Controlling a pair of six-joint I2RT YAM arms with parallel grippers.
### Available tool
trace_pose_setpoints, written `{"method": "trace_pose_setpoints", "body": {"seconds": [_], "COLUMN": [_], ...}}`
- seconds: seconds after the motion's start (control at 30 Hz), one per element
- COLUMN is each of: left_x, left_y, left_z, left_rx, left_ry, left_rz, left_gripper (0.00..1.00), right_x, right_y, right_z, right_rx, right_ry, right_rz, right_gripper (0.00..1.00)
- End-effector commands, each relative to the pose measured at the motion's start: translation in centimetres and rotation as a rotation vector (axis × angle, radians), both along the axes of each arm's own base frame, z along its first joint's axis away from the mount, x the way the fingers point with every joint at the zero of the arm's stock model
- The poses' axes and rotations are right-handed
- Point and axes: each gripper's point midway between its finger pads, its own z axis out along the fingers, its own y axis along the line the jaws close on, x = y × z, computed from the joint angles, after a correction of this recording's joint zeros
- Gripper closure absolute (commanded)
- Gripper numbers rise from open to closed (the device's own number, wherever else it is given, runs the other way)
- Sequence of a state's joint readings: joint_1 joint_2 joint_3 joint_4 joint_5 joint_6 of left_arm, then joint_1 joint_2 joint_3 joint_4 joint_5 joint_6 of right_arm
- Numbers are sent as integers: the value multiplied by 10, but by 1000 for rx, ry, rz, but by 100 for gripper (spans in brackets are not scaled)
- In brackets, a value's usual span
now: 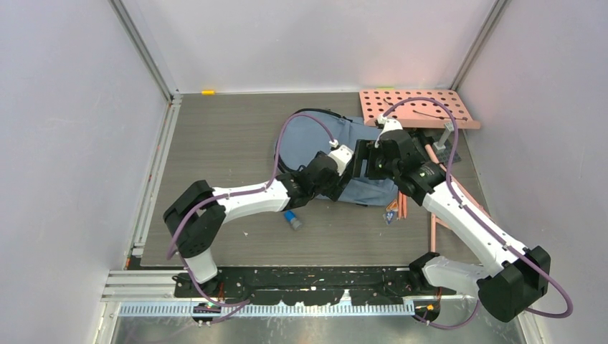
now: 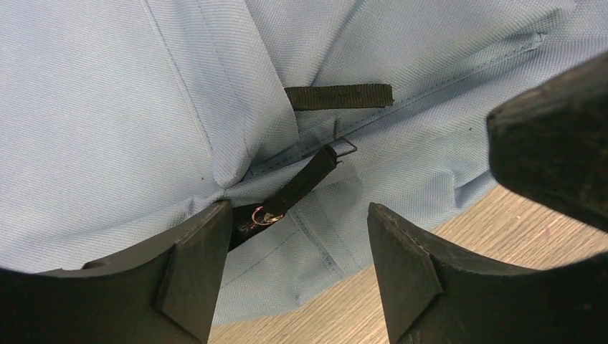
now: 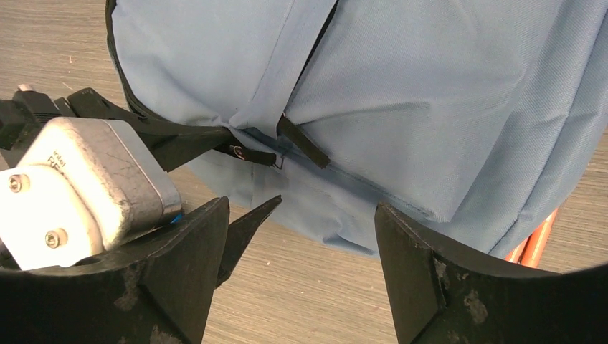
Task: Pack the student bag
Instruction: Zip the student bag at the center of the board.
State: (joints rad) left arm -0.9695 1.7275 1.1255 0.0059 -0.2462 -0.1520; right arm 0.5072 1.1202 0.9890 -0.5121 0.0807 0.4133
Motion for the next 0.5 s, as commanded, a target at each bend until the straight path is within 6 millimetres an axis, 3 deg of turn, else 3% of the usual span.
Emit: {"method": "trace_pose_setpoints", "body": {"seconds": [0.0,0.2,0.3,0.47], "left_x": [15,3,0,4], "left_y": [-2,-9,-13,-19], "left_z": [57,73,70,52], "left_rx": [-85,-142,-132,-74], "left_ry": [-149,-138,-124,-100], "left_rz": [31,-38,-68,-82], "left_gripper": [28,21,18,29], "right_x": [-4,-6,-7,-10], "right_y": [-2,-8,-11,-14], "right_z": [12,18,21,27], "right_rx": [17,20,24,31], "right_ry": [-32,-46,-53,-65], "right_rz": [-8,-39,-55,-68], "right_gripper": [20,20,20,20]}}
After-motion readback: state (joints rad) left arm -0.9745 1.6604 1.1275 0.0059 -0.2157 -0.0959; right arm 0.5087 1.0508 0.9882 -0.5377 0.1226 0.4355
